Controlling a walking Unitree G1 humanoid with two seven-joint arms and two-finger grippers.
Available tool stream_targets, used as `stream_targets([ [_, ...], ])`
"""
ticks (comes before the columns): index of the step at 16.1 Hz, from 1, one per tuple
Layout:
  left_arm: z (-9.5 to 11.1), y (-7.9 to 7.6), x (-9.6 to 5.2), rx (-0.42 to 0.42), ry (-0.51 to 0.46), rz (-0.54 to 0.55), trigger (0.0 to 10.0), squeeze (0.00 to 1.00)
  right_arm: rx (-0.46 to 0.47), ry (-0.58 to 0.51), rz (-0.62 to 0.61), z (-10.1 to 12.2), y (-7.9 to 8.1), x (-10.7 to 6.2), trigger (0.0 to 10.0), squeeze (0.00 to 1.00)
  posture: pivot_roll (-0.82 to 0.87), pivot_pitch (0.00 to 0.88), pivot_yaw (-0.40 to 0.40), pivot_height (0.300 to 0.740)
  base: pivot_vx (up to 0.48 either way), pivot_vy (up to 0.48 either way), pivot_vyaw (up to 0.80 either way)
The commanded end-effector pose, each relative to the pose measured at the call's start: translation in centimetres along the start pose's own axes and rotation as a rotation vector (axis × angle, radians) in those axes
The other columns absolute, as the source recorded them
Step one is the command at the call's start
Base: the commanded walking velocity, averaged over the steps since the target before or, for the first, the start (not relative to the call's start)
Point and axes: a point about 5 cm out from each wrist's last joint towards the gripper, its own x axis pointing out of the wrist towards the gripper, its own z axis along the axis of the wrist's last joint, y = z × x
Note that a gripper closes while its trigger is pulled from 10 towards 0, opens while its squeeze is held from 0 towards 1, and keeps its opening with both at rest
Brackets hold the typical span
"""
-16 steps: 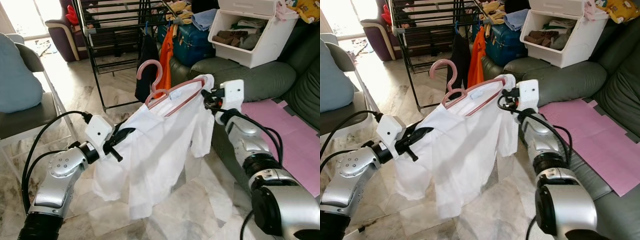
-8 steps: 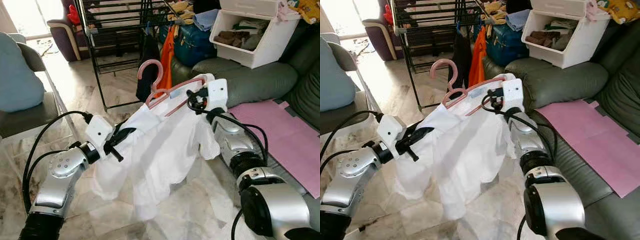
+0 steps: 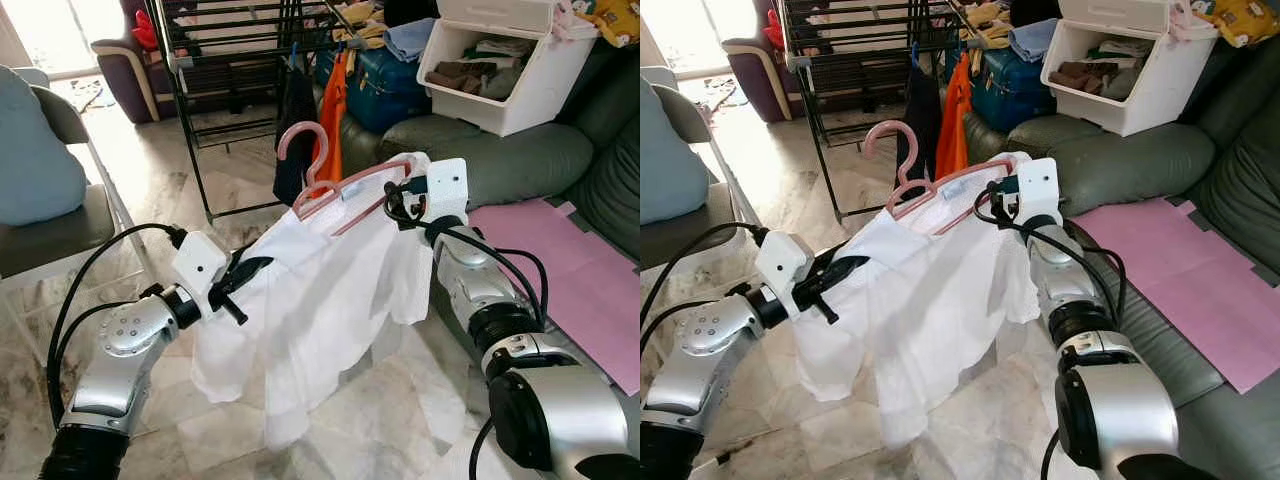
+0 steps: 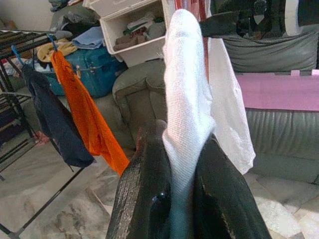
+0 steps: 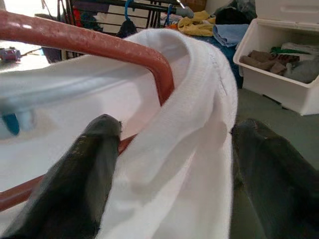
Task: Hang hanger
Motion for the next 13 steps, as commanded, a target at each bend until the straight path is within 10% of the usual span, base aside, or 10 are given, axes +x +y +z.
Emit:
stream_targets([
  [1,1.24,0.43,0.25,0.034,-0.056,0.008,0.0,0.00,0.002,0.002,-0.020,0.61,-0.28,0.33,0.0,0.00,-0.08,0.000,-0.025,0.740,0.000,0.000,0.00],
  [13,1.22,0.27,0.18,0.028,-0.055,-0.003,0.0,0.00,0.028,0.011,-0.024,0.55,-0.46,0.42,0.0,0.00,-0.08,0.000,-0.027,0.740,0.000,0.000,0.00],
])
